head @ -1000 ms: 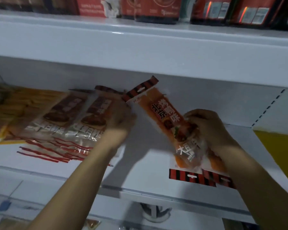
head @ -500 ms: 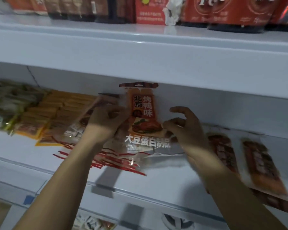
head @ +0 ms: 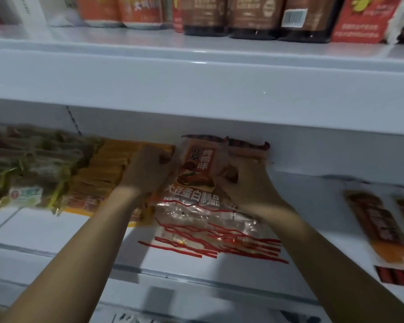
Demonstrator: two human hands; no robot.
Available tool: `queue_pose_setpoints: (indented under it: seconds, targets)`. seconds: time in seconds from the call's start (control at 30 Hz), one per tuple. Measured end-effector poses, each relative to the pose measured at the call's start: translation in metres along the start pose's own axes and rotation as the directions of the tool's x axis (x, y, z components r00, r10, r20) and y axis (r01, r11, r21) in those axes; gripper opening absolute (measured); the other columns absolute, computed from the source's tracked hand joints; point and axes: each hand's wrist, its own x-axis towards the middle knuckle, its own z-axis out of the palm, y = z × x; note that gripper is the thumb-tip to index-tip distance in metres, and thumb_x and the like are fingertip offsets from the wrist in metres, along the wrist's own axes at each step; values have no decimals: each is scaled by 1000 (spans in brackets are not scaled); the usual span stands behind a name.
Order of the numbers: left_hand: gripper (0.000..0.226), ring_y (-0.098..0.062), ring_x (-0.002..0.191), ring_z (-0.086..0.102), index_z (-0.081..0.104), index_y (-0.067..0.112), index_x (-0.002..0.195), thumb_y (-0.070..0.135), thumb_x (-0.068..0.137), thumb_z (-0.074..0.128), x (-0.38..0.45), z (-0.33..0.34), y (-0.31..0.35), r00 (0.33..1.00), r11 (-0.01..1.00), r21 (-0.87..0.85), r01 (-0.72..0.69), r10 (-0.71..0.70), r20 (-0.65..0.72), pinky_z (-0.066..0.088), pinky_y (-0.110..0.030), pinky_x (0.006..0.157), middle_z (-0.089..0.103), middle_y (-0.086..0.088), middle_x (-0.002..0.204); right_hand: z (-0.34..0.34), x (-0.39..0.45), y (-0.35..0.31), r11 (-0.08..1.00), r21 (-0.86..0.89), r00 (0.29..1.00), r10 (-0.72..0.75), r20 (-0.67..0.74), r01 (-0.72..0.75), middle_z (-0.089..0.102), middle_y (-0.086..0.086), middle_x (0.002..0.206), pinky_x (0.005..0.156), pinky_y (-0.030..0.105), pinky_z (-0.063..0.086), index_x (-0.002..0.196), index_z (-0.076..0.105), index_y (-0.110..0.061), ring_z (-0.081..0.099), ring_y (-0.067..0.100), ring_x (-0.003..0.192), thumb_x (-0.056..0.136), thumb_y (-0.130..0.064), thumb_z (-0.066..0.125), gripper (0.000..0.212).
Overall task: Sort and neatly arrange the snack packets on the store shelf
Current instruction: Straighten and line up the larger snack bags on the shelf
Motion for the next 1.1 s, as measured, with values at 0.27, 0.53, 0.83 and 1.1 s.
queue_pose_setpoints:
  seconds: [0.27,0.53,0.83,1.1]
  targets:
    - [54,-14,53,58,65,16,76,61,98,45,-6,-9,7,990,994,-23,-103,100,-99,45,-13,52,63,1,65,3,-5,-10,982,-109,986,141,-94,-151,66,-15,81,70,30,54,91,64,-30,62,-1,74,91,-27,69,6]
    - [42,-25,74,68,67,20,87,56,83,45,-2,29,101,868,863,132,-488,464,178,56,-40,70,66,-1,74,-57,-45,41,949,-32,915,293,-279,-314,65,-4,70,56,22,42,102,59,-33,61,8,60,97,-35,63,6]
    - [55,-31,133,46,50,13,141,51,101,48,-42,140,240,726,782,201,-590,405,556,39,-42,110,52,-11,143,-149,-118,162,806,-331,861,389,-328,-490,64,1,107,84,31,41,119,65,-19,60,25,105,99,-52,52,41]
    - [51,-35,111,66,52,1,134,37,98,53,-67,276,308,805,964,-235,123,42,592,51,-36,85,64,-21,130,-204,-177,262,742,-267,781,525,-339,-615,69,17,116,94,41,52,123,66,-3,65,37,106,82,-46,59,59]
